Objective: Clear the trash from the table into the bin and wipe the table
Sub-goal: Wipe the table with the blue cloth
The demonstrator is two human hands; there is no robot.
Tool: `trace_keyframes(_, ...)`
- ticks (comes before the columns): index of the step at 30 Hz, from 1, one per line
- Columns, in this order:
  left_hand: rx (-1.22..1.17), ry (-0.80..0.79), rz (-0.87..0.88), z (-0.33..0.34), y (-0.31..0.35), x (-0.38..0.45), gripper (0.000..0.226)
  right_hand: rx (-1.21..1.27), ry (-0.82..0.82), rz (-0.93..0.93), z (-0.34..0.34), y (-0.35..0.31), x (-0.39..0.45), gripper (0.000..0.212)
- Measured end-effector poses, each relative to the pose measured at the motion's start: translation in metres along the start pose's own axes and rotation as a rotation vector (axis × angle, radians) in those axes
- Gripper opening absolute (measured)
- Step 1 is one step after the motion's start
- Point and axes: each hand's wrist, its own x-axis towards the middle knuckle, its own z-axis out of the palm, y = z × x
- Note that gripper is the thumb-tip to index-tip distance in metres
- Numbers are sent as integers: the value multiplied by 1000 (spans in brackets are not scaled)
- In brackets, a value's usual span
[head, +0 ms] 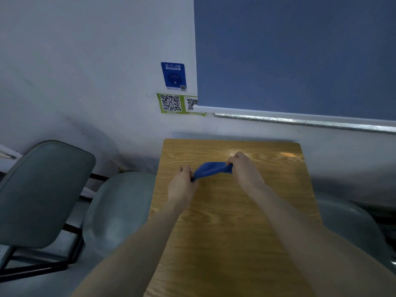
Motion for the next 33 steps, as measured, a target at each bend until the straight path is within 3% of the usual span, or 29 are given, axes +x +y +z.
trace_keyframes(2, 96, 58, 94, -2, 4, -1, 20, -25, 56, -9, 2, 7, -5, 34)
trace_keyframes(4, 192, -1, 138, 5, 1, -5, 18, -123, 46, 4, 10, 17, -13, 33)
trace_keyframes(7, 314, -234, 119, 23, -11, -18, 10, -370, -155, 61, 31, 29, -30, 28)
trace_keyframes(9, 347, -278, 115, 32, -19, -26, 18, -416, -263, 140, 44, 32, -41, 25)
trace_keyframes(12, 303, -183, 102, 35, -29, -29, 26, -349, -255, 180, 57, 24, -44, 19)
trace_keyframes(14, 261, -145, 123, 34, -36, -24, 23, -171, -251, 263, 66, 12, -42, 24)
trace_keyframes(19, 256, -319, 261, 31, -35, -5, 50, 134, -236, 605, 89, -9, -28, 55)
trace_keyframes(22, 235, -332, 243, 30, -34, -2, 40, 150, -225, 592, 101, -6, -25, 76)
trace_keyframes(27, 240, -337, 318, 26, -48, -3, 31, 127, -243, 528, 111, 15, -16, 75)
trace_keyframes(33, 317, -123, 246, 15, -88, 0, 29, 108, -92, 596, 118, 17, 8, 73)
